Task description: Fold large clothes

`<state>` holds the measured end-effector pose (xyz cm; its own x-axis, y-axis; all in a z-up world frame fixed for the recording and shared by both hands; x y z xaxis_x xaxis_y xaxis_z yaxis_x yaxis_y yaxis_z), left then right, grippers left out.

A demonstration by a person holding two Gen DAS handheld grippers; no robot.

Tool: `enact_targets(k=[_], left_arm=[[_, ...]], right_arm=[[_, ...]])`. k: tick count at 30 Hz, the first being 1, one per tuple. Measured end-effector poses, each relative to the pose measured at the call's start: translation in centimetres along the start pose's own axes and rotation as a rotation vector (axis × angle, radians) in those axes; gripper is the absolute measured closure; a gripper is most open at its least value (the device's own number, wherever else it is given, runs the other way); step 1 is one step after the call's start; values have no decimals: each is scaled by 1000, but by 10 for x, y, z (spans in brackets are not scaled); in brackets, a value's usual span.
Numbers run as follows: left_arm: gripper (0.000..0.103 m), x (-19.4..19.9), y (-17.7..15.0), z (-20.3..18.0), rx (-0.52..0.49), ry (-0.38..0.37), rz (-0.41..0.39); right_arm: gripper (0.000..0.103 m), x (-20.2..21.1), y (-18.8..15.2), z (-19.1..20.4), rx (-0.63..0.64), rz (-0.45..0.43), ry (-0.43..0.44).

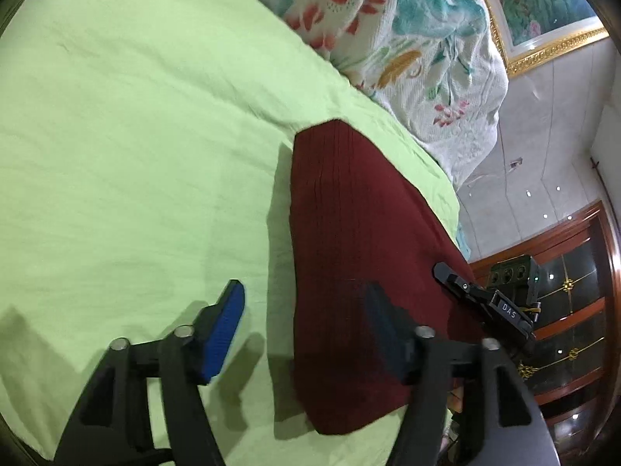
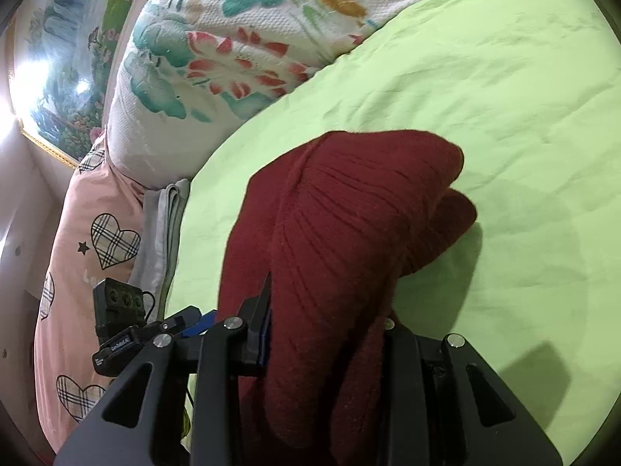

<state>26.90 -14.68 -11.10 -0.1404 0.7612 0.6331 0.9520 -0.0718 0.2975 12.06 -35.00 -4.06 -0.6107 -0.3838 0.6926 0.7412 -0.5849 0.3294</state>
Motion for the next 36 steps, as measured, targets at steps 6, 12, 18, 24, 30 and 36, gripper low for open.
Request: enact_targets(k=[6, 12, 18, 24, 30, 36], left_arm=[[20, -51, -1, -18, -41, -10, 77], [34, -104, 11, -36, -28, -93, 126], [57, -77, 15, -57, -72, -102, 22], [58, 28, 9, -45, -84, -55, -98], [57, 122, -10, -4, -60, 99, -160], [38, 115, -43, 81, 66, 268, -106]], right_arm=[[72, -2, 7, -22, -13, 14, 36], [72, -4, 9, -33, -48, 26, 75], [72, 0, 4, -9, -19, 22, 85], [72, -14, -10, 68, 59, 54, 221], [72, -74, -47, 141, 105, 174, 380], [67, -147, -93, 126, 115, 326, 239]])
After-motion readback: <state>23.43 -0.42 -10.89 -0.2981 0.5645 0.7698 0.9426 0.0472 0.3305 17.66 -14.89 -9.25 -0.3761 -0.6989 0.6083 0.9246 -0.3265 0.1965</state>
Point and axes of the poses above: each gripper's, at about its wrist camera, not at the fingertips, and x roughly against the way its jaws point, z to its left, y to its top, the point moved 9 cm from there along -x, roughly the way its jaws point, and after that the axes turned 1 degree about z, right-handed, at the moved point
